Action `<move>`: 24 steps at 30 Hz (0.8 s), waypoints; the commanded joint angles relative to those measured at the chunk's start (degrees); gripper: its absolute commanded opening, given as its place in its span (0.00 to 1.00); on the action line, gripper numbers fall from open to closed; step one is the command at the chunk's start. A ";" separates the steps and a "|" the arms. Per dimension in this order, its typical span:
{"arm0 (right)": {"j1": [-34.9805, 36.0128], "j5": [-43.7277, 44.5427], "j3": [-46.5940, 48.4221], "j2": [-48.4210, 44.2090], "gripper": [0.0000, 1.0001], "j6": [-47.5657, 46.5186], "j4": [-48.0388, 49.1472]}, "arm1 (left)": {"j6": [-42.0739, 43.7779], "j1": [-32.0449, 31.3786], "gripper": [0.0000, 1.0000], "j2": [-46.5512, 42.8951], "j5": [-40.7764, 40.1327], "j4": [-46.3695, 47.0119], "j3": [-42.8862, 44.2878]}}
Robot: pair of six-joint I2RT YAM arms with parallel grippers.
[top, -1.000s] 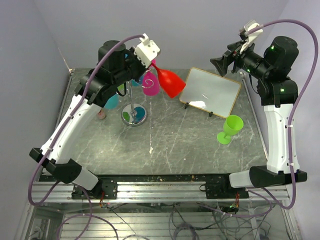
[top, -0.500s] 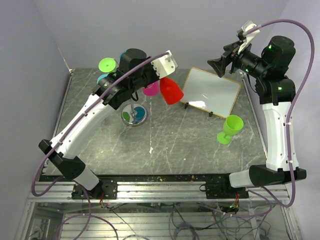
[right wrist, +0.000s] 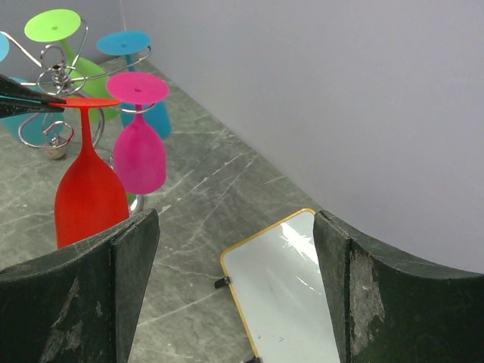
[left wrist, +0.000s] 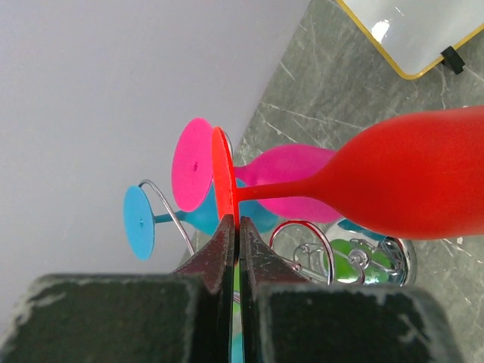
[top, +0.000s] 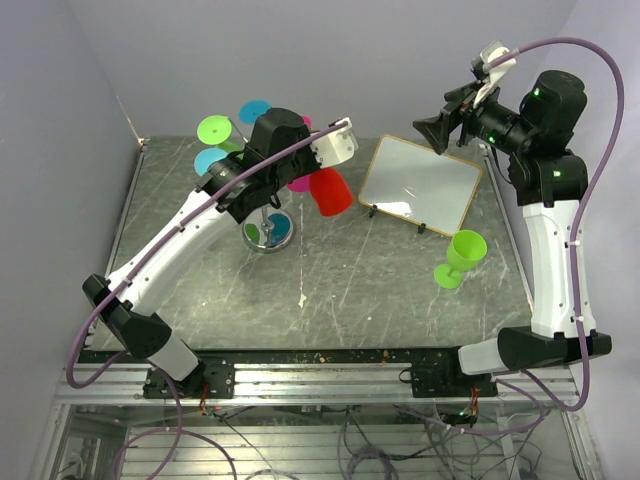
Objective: Place the wine glass upside down on the wine glass rack
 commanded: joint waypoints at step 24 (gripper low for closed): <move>-0.48 -1.70 0.22 0.04 0.83 0.60 1.00 | 5.53 -0.63 0.07 -2.70 -9.41 1.08 -2.84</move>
